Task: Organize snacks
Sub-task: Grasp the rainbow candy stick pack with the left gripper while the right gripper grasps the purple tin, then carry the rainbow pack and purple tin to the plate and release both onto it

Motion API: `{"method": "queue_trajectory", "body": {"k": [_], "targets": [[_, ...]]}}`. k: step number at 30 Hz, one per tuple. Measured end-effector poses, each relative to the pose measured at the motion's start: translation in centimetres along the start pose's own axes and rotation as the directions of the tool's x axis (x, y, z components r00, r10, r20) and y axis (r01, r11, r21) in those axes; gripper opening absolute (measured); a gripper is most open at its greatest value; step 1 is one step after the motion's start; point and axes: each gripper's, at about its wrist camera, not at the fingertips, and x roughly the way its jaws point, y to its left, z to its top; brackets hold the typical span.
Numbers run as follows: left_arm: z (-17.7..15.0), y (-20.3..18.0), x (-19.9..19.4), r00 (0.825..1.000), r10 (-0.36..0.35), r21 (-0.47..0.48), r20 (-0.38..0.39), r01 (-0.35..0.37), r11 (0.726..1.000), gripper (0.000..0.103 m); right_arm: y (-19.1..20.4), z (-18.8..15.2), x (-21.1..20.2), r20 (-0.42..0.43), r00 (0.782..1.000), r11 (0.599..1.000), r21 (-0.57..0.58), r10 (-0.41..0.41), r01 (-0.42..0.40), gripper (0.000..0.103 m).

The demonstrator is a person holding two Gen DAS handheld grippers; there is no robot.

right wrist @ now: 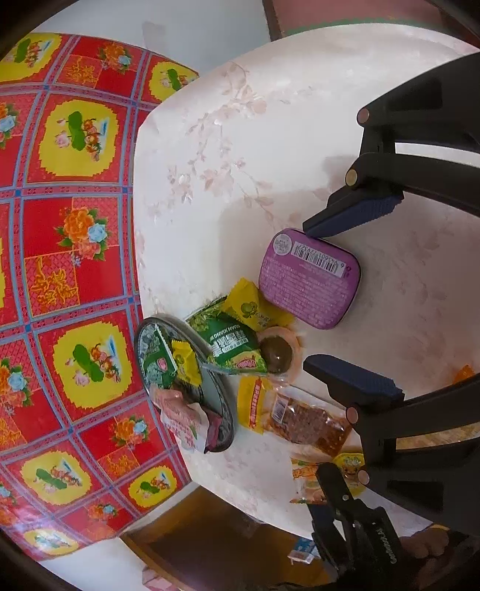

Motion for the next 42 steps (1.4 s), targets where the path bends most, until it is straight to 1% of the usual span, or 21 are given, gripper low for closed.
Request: {"method": "queue_trajectory", "body": {"k": [2, 3, 6, 12, 15, 16, 19, 20, 21, 23, 29, 33, 42], "targets": [[0.0, 0.0, 0.0, 1.0, -0.002, 0.002, 0.003, 0.002, 1.0, 0.047, -0.1, 0.0, 0.2, -0.003, 1.0, 1.0, 0.005, 0.0, 0.0, 0.068], [0.0, 0.0, -0.1, 1.0, -0.002, 0.002, 0.006, 0.002, 1.0, 0.042, -0.2, 0.0, 0.4, -0.011, 1.0, 1.0, 0.01, 0.002, -0.002, 0.068], [0.1, 0.2, -0.3, 1.0, -0.006, -0.001, 0.014, 0.006, 1.0, 0.036, -0.2, 0.0, 0.6, -0.007, 1.0, 1.0, 0.006, -0.001, 0.001, 0.068], [0.1, 0.1, -0.2, 1.0, -0.008, 0.004, 0.023, 0.008, 1.0, 0.035, 0.0, 0.0, 0.6, 0.006, 1.0, 1.0, 0.002, -0.009, 0.009, 0.068], [0.2, 0.2, 0.4, 1.0, -0.027, -0.022, 0.001, 0.027, 0.999, 0.035, 0.0, 0.0, 0.7, 0.009, 1.0, 1.0, -0.002, -0.014, 0.014, 0.068], [0.2, 0.3, 0.4, 1.0, -0.029, -0.029, 0.008, 0.029, 0.999, 0.035, 0.1, 0.0, 0.7, 0.011, 1.0, 1.0, -0.004, -0.016, 0.016, 0.068], [0.1, -0.1, 0.4, 1.0, -0.016, -0.013, 0.013, 0.017, 1.0, 0.035, -0.1, 0.0, 0.7, 0.021, 1.0, 1.0, 0.004, -0.01, 0.01, 0.067], [0.1, -0.1, 0.4, 1.0, -0.013, -0.009, 0.015, 0.013, 1.0, 0.033, -0.2, -0.1, 0.6, 0.026, 1.0, 1.0, 0.009, -0.009, 0.009, 0.067], [0.1, -0.2, 0.4, 1.0, -0.018, -0.003, 0.014, 0.018, 1.0, 0.027, -0.3, -0.1, 0.6, 0.029, 1.0, 1.0, 0.013, -0.009, 0.008, 0.065], [0.1, -0.3, 0.3, 1.0, -0.022, 0.001, 0.018, 0.022, 1.0, 0.026, -0.5, -0.1, 0.5, 0.038, 0.999, 1.0, 0.021, -0.022, 0.021, 0.057], [0.1, -0.4, 0.0, 0.999, -0.028, 0.012, 0.033, 0.027, 1.0, 0.024, -0.9, -0.2, 0.3, 0.05, 0.999, 1.0, 0.03, -0.004, 0.002, 0.056], [0.4, -0.2, -0.5, 0.999, -0.029, 0.002, 0.046, 0.029, 1.0, 0.024, -1.5, -0.4, -0.1, 0.059, 0.998, 0.997, 0.065, 0.026, -0.03, 0.055], [2.3, -0.3, -1.6, 0.995, -0.033, -0.002, 0.096, 0.033, 0.999, 0.024, -2.7, -0.5, -1.1, 0.085, 0.996, 0.994, 0.106, 0.025, -0.034, 0.055]]}}
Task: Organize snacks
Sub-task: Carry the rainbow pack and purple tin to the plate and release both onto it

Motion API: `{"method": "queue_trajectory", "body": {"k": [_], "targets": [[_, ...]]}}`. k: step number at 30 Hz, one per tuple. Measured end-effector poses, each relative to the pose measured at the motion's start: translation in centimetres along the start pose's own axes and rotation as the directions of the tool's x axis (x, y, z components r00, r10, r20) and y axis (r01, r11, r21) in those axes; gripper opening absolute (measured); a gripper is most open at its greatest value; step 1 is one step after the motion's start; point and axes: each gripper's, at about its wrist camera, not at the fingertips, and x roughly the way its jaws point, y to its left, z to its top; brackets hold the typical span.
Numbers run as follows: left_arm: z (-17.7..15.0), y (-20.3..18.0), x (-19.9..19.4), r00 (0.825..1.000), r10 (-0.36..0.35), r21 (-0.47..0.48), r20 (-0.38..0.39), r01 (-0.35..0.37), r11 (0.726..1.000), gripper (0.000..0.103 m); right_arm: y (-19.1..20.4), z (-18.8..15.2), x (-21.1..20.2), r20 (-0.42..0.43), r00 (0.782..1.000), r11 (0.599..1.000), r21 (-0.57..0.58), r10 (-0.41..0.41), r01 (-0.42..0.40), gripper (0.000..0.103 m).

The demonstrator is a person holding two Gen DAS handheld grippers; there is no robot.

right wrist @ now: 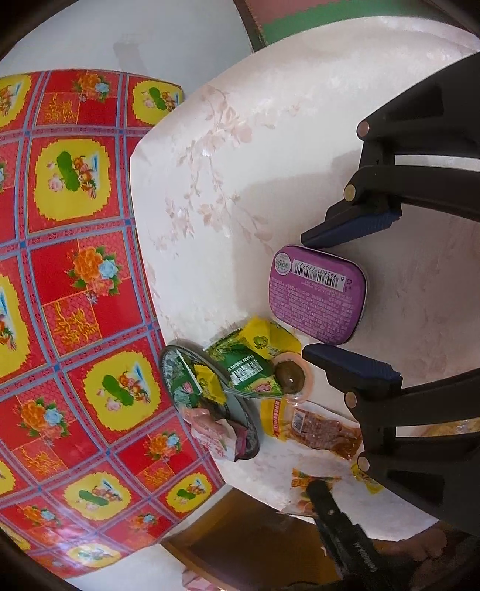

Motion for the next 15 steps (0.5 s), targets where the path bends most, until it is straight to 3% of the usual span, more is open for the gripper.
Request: {"method": "queue_trajectory", "body": {"k": [15], "targets": [[4.1, -1.3, 2.2, 0.999, -0.018, 0.05, 0.046, 0.016, 0.999, 0.024, 0.3, 0.7, -1.6, 0.035, 0.999, 1.0, -0.017, 0.016, -0.016, 0.055]]}}
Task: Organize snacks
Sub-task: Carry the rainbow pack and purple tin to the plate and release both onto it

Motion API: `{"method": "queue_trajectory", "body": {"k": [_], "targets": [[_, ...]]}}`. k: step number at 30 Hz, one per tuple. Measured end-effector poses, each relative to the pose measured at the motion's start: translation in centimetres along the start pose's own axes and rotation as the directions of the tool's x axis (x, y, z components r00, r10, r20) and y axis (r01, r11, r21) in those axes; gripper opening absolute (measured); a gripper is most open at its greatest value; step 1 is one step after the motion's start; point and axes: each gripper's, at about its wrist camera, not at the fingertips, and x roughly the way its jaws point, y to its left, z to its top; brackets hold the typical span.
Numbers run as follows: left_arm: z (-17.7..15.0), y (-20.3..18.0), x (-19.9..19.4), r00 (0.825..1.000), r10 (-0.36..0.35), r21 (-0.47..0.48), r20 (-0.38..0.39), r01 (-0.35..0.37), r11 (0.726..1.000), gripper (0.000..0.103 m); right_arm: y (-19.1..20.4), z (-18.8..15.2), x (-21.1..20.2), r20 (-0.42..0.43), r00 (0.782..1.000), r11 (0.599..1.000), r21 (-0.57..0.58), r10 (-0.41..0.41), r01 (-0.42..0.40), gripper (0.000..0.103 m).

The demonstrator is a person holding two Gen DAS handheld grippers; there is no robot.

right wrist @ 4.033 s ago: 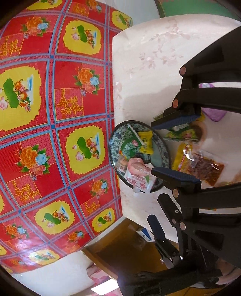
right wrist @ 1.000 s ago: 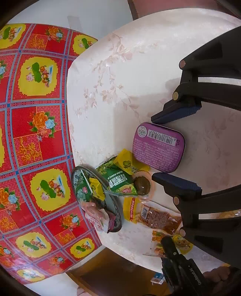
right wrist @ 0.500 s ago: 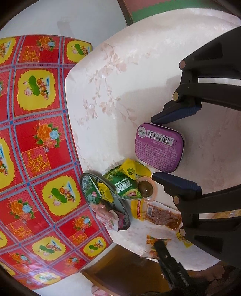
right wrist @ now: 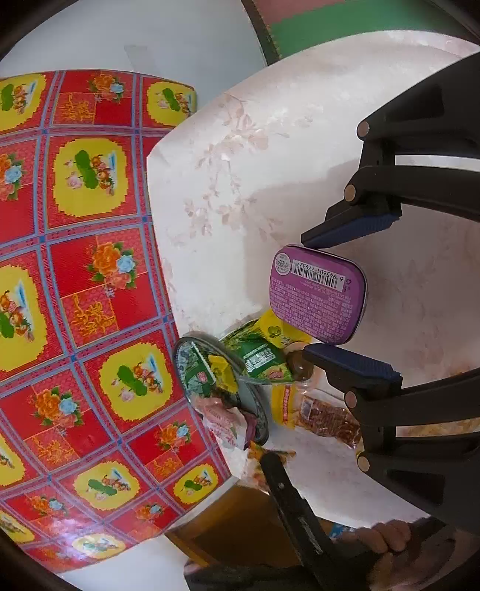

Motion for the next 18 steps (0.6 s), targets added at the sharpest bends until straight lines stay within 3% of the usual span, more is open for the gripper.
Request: {"method": "queue_trajectory", "body": {"k": [3, 18], "targets": [[0.4, -0.2, 0.7, 1.0, -0.013, 0.005, -0.006, 0.013, 1.0, 0.024, 0.1, 0.2, -0.4, 0.011, 1.0, 1.0, -0.001, 0.001, -0.001, 0.055], [1.3, 1.7, 3.1, 0.998, 0.056, -0.034, -0.006, -0.056, 0.998, 0.024, 2.7, 2.6, -0.4, 0.04, 0.999, 0.995, -0.098, 0.025, -0.021, 0.055]]}}
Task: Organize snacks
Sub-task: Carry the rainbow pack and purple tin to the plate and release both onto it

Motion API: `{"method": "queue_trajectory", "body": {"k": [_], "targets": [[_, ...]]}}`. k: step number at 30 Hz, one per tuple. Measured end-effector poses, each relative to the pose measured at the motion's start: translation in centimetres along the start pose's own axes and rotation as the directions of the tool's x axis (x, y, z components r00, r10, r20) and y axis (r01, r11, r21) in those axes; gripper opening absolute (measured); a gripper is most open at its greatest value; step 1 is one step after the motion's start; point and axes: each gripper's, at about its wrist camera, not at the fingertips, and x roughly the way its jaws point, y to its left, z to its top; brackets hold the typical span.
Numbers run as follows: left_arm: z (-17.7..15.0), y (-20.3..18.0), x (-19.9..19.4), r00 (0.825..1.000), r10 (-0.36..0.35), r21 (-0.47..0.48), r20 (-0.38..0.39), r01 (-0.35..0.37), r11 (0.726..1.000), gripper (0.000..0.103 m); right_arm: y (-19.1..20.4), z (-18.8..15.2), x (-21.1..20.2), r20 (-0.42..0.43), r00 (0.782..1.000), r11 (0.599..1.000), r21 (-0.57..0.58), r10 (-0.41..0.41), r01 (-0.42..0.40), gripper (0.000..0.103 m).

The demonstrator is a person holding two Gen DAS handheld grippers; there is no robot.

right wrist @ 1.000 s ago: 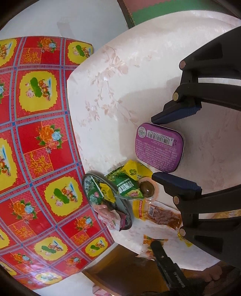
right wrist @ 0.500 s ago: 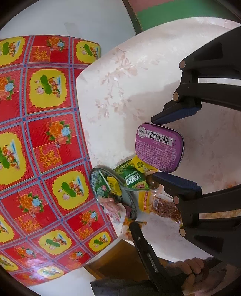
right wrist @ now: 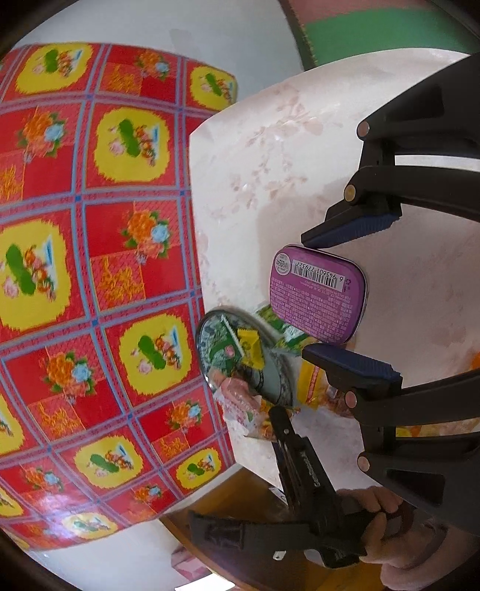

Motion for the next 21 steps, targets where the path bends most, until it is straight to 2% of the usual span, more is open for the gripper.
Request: {"method": "queue_trajectory", "body": {"k": [8, 17, 19, 21], "targets": [[1.0, 1.1, 1.1, 1.0, 0.012, -0.027, 0.006, -0.011, 1.0, 0.024, 2.0, 1.2, 1.3, -0.011, 0.999, 0.998, -0.044, 0.035, -0.036, 0.055], [1.1, 1.9, 1.9, 1.0, -0.027, -0.053, 0.011, 0.028, 0.998, 0.025, 3.6, 2.8, 2.8, -0.022, 0.998, 0.995, -0.073, 0.067, -0.068, 0.055], [1.2, 1.8, 1.9, 0.999, -0.037, -0.041, 0.009, 0.037, 0.998, 0.029, 3.9, 3.2, 3.3, -0.027, 0.997, 0.994, -0.075, 0.078, -0.08, 0.055], [1.1, 1.6, 1.8, 0.999, -0.037, -0.021, 0.01, 0.037, 0.999, 0.037, 4.1, 3.5, 3.7, -0.035, 0.995, 0.993, -0.071, 0.093, -0.095, 0.055]]}}
